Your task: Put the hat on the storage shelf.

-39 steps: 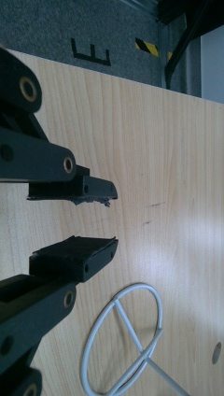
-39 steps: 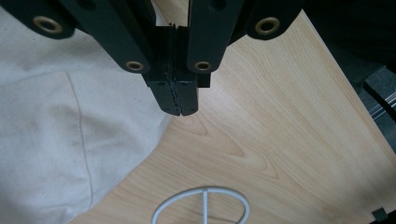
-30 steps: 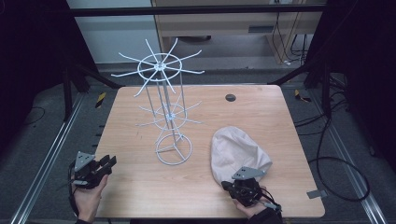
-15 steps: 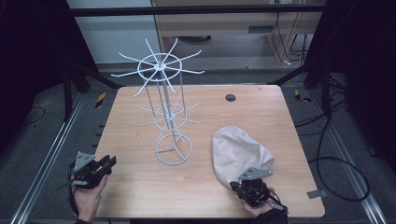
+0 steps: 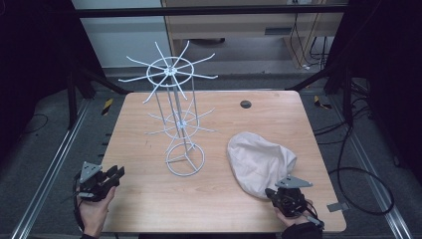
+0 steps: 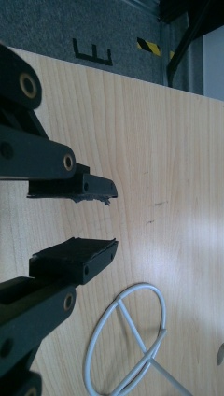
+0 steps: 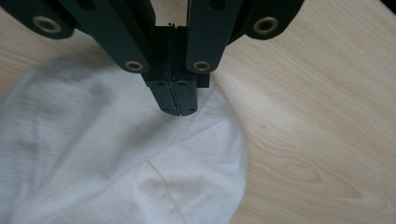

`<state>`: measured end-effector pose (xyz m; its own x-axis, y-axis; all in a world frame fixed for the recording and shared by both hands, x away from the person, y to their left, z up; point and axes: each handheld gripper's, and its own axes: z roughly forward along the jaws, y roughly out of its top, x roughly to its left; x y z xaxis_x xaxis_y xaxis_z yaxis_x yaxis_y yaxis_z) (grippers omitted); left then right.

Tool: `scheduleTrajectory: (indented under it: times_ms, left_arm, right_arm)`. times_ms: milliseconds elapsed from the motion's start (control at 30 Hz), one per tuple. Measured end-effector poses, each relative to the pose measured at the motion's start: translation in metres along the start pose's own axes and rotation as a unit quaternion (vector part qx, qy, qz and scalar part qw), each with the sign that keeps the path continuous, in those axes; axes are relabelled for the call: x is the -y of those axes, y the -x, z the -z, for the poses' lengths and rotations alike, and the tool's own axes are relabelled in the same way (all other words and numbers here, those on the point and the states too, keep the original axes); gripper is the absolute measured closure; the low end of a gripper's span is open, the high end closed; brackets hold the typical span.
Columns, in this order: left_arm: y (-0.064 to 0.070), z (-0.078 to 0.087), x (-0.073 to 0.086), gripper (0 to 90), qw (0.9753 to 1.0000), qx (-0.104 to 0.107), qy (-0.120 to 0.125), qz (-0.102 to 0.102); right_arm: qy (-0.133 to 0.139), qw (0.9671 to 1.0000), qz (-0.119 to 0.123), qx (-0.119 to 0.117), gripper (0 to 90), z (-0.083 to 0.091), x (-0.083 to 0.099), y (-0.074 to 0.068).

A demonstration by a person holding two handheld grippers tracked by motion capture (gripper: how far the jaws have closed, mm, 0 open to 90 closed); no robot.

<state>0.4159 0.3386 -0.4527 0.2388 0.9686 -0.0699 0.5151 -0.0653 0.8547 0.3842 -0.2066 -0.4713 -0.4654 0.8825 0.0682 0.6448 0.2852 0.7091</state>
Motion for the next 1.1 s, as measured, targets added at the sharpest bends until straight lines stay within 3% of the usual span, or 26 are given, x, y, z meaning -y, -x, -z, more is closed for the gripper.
scheduleTrajectory:
  times_ms: [167, 567, 700, 833, 1000, 1100]
  left_arm:
    - [0.001, -0.001, 0.000, 68.5, 1.0000, 0.001, 0.000, 0.000]
    - [0.001, -0.001, 0.000, 68.6, 1.0000, 0.001, 0.000, 0.000]
    - [0.002, -0.002, 0.000, 68.5, 1.0000, 0.002, -0.003, -0.003]
    - [0.004, -0.004, 0.000, 68.0, 1.0000, 0.005, -0.006, -0.005]
    - [0.003, -0.004, 0.000, 67.4, 1.0000, 0.005, -0.007, -0.003]
    - [0.003, -0.004, 0.000, 67.2, 1.0000, 0.004, -0.008, -0.004]
  right_arm:
    - [0.005, 0.9998, -0.013, 0.011, 90.0, 0.002, 0.001, 0.011]
    - [0.016, 0.9983, -0.009, 0.055, 90.0, 0.002, -0.002, 0.031]
    - [0.051, 0.9973, -0.001, 0.053, 90.0, 0.008, -0.010, 0.025]
    - [0.079, 0.9963, 0.004, 0.032, 85.6, 0.004, -0.025, 0.014]
    - [0.086, 0.9962, 0.011, 0.005, 78.1, -0.012, -0.047, -0.002]
    - [0.088, 0.9959, 0.018, 0.003, 72.2, -0.026, -0.058, -0.010]
